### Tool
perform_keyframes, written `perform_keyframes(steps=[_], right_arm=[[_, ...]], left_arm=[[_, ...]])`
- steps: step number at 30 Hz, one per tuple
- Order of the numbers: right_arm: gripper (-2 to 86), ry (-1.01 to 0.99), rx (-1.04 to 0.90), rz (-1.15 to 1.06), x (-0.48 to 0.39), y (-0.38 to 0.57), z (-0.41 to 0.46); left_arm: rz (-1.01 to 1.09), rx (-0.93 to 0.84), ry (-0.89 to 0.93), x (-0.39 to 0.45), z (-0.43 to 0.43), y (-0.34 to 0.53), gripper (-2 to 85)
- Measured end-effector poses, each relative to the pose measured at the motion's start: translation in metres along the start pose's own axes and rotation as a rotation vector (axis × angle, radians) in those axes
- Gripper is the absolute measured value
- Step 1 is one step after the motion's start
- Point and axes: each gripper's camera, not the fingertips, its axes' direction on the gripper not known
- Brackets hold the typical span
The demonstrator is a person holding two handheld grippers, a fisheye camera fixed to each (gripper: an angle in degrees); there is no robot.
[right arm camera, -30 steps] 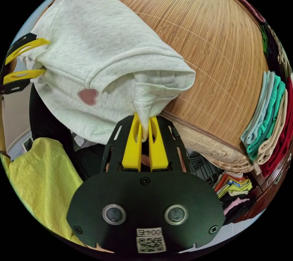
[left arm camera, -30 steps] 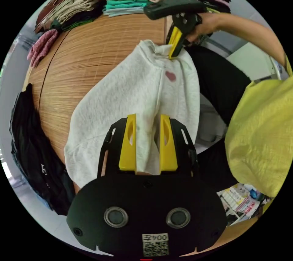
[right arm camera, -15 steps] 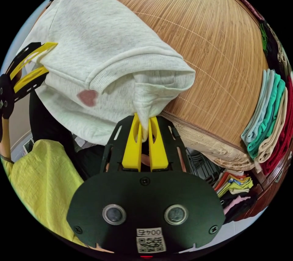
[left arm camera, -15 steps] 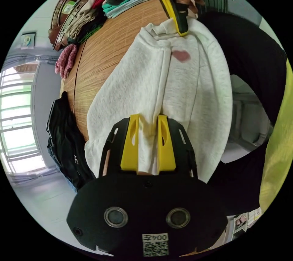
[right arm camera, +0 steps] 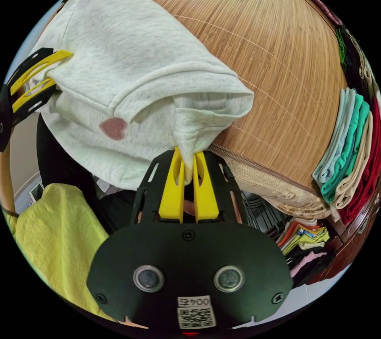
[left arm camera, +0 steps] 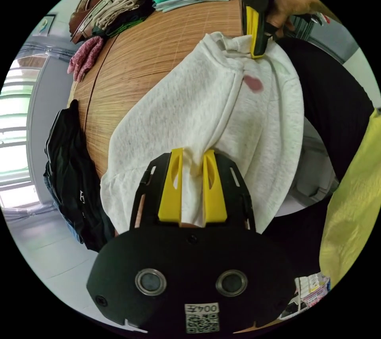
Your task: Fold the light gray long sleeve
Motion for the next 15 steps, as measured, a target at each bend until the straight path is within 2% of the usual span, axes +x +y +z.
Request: perform_keyframes(steps=[4,11,13,15], right_arm=[[3.6,-0.016,0.020,0.009,0.005,0.018,-0.004],[3.9,-0.073,0.150,0.043,0.017,0.075,-0.013],[5.1,-0.141,0.226,0.059,0.023,0.100,-0.016],[11.1,-0.345,0.327,0.082,0.037,0.138,-0.019]], left_arm=[[-0.139,0.090,0.015,-0.003,0.021,0.047,2.5],[-0.516,0.295,0.218,-0.021,0.065,0.182,1.2],[-0.570,0.340,0.239,-0.018,0.074,0.216,1.0],[-0.613,0.378,0.254,-0.014,0.087,0.259,0.9]])
